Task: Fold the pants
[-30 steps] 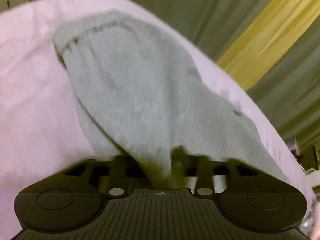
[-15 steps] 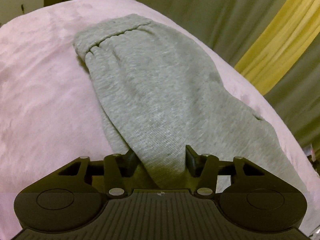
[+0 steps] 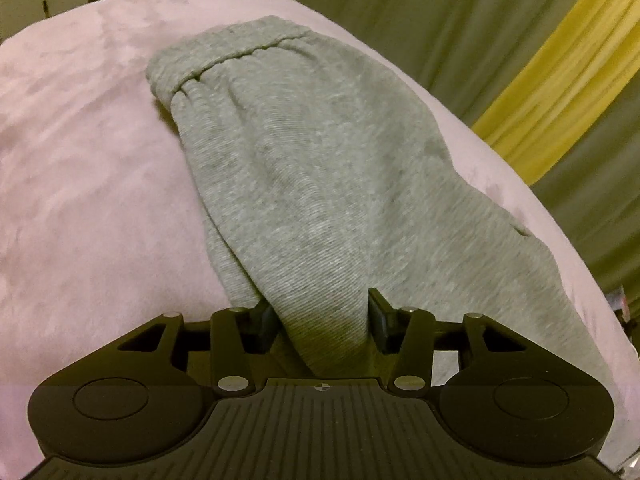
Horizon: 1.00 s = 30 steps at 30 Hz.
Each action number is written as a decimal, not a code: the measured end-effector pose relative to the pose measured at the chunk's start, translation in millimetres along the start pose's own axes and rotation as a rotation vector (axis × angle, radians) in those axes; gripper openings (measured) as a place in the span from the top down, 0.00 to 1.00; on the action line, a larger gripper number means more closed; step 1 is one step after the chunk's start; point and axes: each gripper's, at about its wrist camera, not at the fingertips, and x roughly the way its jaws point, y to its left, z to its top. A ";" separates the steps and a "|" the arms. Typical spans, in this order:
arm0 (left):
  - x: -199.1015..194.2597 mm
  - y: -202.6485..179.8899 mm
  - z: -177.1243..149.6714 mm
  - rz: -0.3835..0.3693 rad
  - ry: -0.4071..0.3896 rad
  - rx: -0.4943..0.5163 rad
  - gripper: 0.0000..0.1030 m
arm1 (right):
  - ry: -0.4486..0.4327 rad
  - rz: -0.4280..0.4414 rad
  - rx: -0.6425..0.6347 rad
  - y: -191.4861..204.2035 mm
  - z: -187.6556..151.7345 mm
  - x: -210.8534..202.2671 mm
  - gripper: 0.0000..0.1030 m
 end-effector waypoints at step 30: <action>-9.0 7.6 1.1 -0.074 -0.009 -0.052 0.73 | -0.083 0.361 1.121 -171.4 -109.9 15.7 0.95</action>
